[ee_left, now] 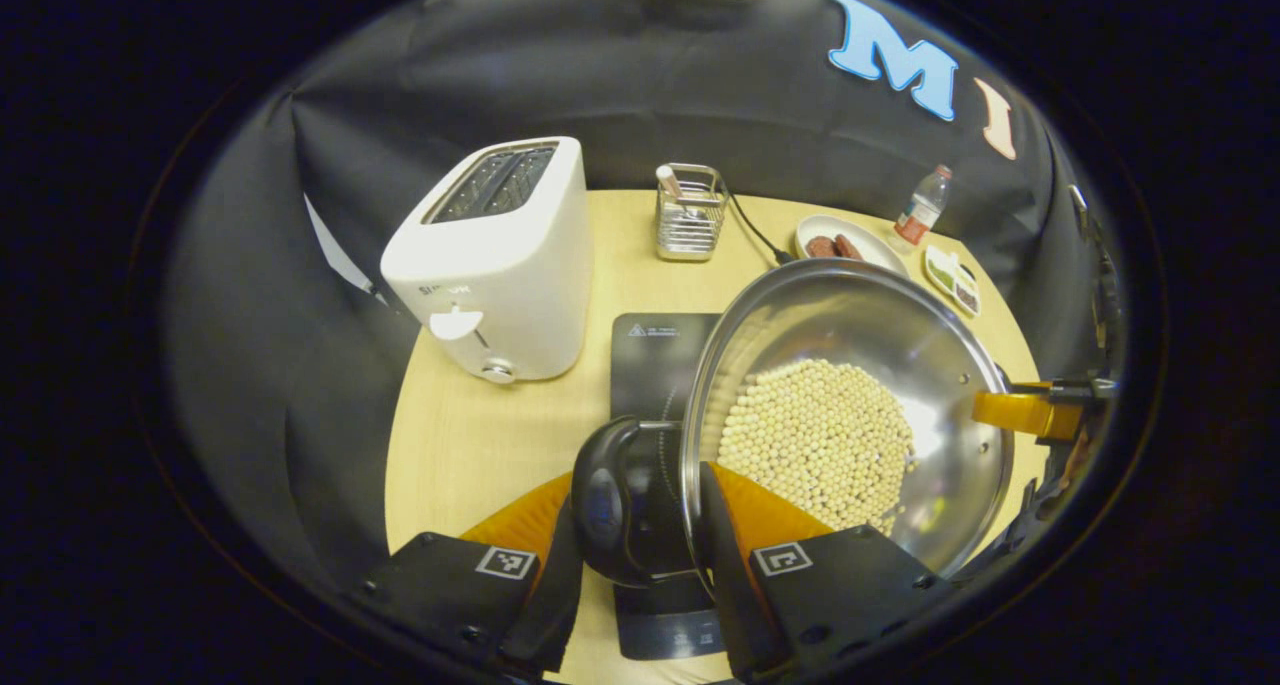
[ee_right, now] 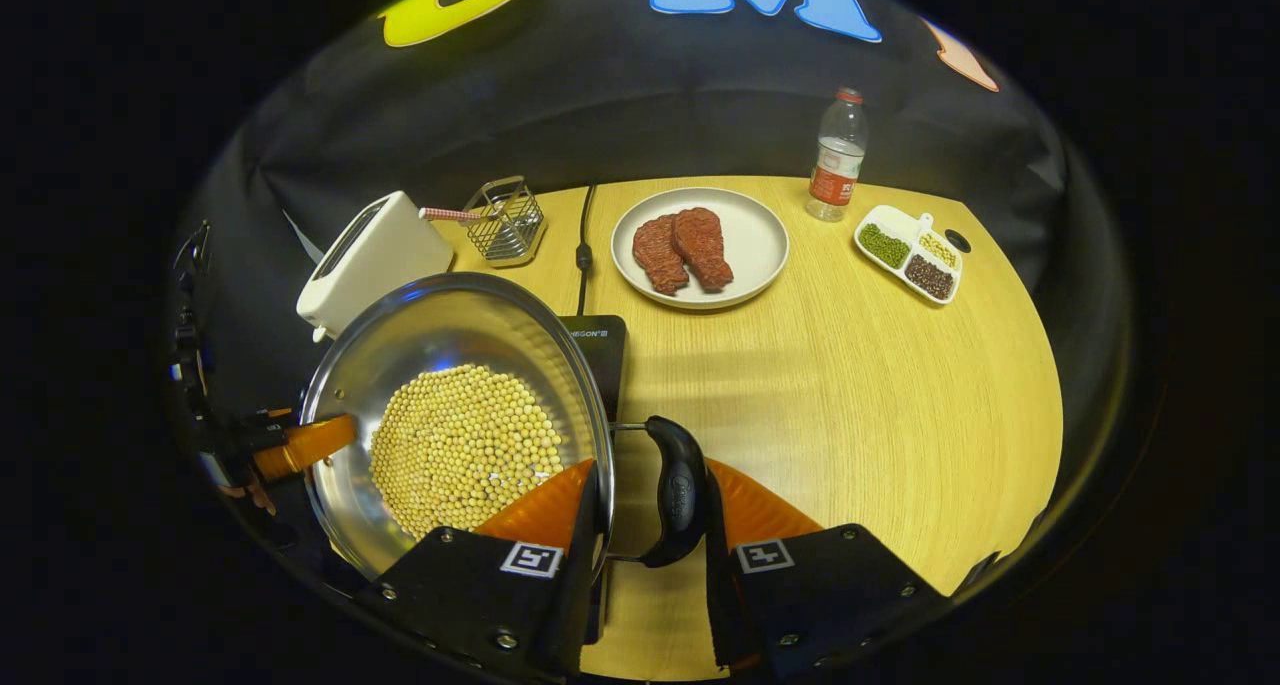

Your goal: First push the handle of the pot to place it horizontally, then grasp the pot with both hands and set it on the induction cooktop.

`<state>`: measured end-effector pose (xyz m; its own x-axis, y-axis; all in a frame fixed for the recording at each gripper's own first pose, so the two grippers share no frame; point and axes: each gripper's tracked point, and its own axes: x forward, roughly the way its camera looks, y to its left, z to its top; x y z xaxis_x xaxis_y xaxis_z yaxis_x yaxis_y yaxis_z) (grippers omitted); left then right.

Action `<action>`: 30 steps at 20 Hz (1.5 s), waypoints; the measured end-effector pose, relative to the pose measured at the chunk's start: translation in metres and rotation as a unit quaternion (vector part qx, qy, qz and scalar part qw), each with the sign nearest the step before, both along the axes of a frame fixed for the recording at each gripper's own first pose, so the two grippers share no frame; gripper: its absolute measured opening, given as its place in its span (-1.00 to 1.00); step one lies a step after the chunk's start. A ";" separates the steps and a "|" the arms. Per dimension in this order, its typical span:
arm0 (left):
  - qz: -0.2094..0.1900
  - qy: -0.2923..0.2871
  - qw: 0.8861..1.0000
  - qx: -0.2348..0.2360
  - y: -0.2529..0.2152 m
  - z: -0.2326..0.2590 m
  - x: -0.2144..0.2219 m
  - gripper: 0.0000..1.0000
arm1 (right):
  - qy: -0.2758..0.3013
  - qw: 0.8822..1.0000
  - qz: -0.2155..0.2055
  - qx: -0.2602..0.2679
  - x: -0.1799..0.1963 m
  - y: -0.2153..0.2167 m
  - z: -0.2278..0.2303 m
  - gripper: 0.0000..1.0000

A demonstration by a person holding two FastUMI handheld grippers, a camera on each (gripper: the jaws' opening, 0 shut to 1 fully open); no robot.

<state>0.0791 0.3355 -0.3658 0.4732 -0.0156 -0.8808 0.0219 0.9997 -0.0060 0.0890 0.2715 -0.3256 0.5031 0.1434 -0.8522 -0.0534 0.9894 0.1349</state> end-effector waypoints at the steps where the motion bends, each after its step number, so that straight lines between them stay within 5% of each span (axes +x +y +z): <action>1: 0.000 0.000 1.000 -0.002 0.004 -0.002 0.002 0.24 | 0.001 1.000 -0.002 0.000 0.000 0.003 -0.001 -0.03; 19: 0.003 0.005 1.000 -0.023 0.013 -0.016 0.001 0.33 | 0.003 1.000 -0.007 -0.006 0.008 0.019 -0.018 -0.03; 23: -0.005 -0.026 0.999 -0.018 0.012 -0.005 0.012 0.43 | -0.001 1.000 0.003 0.005 0.009 0.019 -0.014 0.13; 30: 0.042 -0.098 0.994 -0.008 0.010 0.054 0.015 0.51 | -0.063 0.998 0.029 0.013 0.016 0.000 0.023 0.29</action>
